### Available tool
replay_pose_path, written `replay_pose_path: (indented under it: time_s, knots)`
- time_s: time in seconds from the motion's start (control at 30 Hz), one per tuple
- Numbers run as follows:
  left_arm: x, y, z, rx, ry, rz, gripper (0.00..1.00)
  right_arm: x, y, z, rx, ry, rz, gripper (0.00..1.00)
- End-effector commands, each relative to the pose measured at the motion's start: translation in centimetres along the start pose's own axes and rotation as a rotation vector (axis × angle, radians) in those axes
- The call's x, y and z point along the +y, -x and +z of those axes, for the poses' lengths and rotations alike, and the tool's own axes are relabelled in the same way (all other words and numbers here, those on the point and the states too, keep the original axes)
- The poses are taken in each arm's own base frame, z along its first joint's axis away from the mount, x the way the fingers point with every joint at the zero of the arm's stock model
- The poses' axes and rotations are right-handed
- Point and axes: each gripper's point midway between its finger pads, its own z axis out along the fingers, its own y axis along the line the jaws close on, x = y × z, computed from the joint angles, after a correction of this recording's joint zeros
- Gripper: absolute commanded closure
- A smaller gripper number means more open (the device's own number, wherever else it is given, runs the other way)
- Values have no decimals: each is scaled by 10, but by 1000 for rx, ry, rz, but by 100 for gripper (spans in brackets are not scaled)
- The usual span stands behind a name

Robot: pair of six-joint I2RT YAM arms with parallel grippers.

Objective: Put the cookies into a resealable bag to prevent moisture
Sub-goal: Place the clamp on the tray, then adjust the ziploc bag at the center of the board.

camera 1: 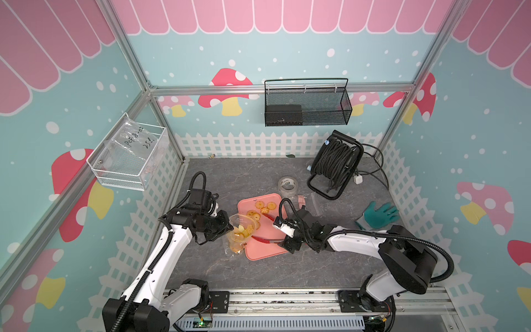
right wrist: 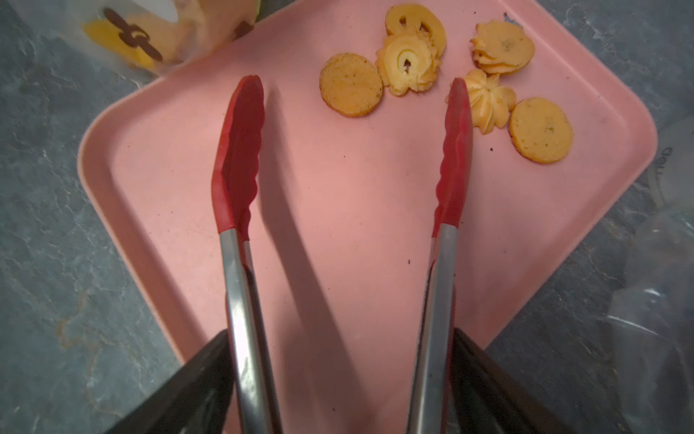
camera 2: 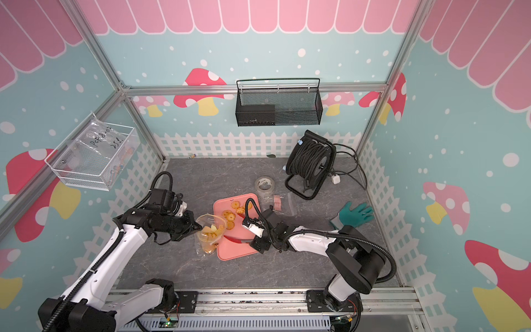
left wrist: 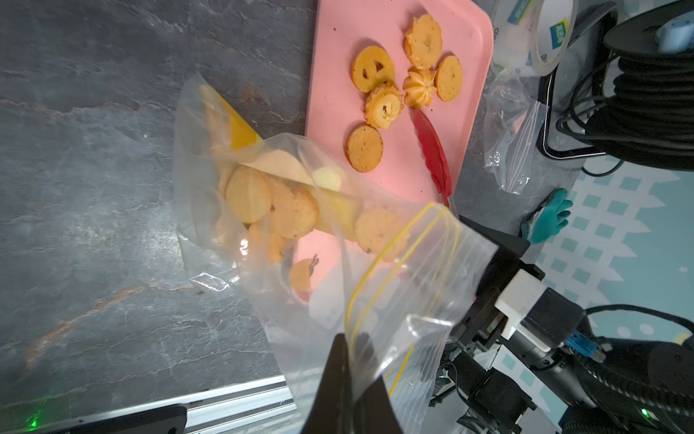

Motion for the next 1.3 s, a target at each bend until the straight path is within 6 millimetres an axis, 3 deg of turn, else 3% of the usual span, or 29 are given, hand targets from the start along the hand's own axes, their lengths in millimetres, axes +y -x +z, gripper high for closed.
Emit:
replay_pose_path:
  time_s: [0.0,0.2,0.33,0.43,0.67,0.77,0.87,1.0,1.27]
  knots:
    - [1,3,1,-18,-18,-21,100,7,8,1,-50,29,-5,1]
    - [4,2,1,-11,-23,-26,100,5,33,-17,-126,19,-7,1]
    - [5,2,2,-5,-24,-23,100,5,74,-40,-261,39,2,2]
    - [5,1,4,4,-24,-23,100,13,104,-47,-349,122,38,5]
    - [5,0,5,16,-24,-7,100,21,151,-32,-410,273,109,15]
    - [5,1,6,18,-19,-8,100,25,163,-24,-423,335,146,21]
    - [5,2,7,22,-14,-6,100,26,162,-8,-393,360,166,25]
    - [4,4,8,24,-12,4,100,29,156,15,-333,395,196,37]
    - [2,7,9,31,-6,23,100,38,167,21,-317,434,221,82]
